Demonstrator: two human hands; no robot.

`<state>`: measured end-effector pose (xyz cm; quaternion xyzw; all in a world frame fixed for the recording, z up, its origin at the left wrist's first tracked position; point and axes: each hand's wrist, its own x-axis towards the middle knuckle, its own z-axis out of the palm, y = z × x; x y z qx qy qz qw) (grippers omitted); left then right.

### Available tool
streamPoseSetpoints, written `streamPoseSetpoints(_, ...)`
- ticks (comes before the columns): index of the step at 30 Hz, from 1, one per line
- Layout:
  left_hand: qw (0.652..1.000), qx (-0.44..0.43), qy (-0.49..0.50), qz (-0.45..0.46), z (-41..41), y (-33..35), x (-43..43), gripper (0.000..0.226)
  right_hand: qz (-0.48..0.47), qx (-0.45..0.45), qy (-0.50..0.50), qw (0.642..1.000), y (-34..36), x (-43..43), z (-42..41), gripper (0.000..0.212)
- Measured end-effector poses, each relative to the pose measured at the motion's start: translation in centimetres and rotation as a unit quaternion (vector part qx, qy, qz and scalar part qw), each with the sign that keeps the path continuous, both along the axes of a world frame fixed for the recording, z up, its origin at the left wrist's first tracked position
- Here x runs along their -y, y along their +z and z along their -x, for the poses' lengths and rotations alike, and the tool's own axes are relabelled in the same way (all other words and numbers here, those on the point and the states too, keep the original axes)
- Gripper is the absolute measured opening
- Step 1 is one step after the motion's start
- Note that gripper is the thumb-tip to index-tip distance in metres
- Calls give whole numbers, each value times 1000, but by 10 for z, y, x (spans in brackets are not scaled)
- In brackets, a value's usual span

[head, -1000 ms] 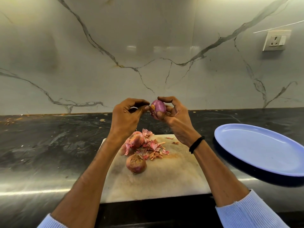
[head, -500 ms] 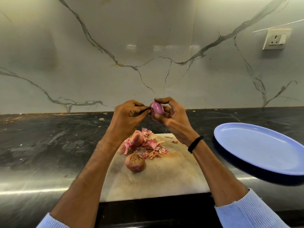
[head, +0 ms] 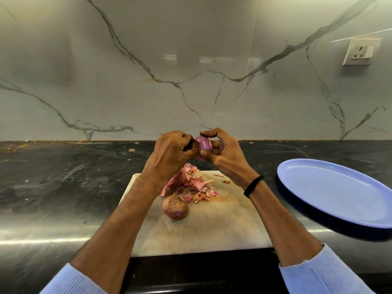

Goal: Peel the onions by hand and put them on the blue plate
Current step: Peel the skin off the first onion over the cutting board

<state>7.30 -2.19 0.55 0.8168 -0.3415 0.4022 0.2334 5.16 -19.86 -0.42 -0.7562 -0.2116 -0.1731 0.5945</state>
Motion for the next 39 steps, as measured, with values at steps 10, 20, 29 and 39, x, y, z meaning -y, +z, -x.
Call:
streamPoseSetpoints(10,843,-336,-118,403,20,8,8,8,-61,6,72,996,7,-2,7,43)
streamPoseSetpoints(20,630,-462,-180,598,19,13,13,9,-175,-8,120,977,8,-5,7,41)
streamPoseSetpoints(29,564,-500,-80,652,16,10,4,14,-299,-39,158,940,12,-6,9,43)
streamPoseSetpoints(39,749,-418,-138,496,23,15,7,16,-260,-12,124,957,11,-4,7,47)
